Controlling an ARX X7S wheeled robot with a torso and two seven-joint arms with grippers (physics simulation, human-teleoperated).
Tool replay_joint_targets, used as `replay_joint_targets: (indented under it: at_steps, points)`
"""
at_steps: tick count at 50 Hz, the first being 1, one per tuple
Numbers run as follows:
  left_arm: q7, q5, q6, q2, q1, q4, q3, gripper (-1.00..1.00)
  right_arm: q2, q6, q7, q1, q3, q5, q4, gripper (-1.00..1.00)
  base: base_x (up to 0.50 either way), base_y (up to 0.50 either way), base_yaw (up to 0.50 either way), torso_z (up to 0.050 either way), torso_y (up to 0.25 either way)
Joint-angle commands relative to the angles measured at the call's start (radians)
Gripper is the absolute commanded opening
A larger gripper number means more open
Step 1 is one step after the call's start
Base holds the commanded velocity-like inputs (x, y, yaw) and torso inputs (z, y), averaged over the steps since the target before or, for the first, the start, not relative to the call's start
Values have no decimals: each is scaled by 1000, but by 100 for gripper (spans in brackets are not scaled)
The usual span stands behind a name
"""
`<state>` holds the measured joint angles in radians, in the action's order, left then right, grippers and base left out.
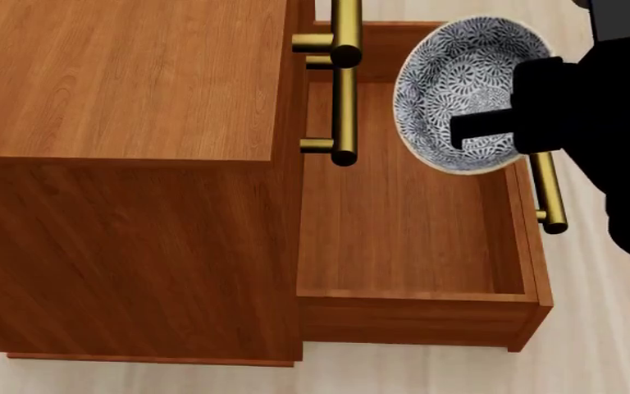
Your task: Put the bowl in the bottom drawer of the cabinet.
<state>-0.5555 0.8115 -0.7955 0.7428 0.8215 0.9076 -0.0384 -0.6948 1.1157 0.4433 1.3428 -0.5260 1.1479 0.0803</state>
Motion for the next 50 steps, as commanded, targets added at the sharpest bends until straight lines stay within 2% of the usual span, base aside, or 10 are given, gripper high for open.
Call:
replay_joint_targets:
  at_steps: [1,50]
  points:
    - [-7,10,-1,7,0,3,4,100,-5,2,-51,10,-36,-30,-15,-100,0,0,0,0,0]
    - [-12,3,23,21,-14,-3,-7,100,26,-30,-141,-4,-137,-94,13,-100,0,0,0,0,0]
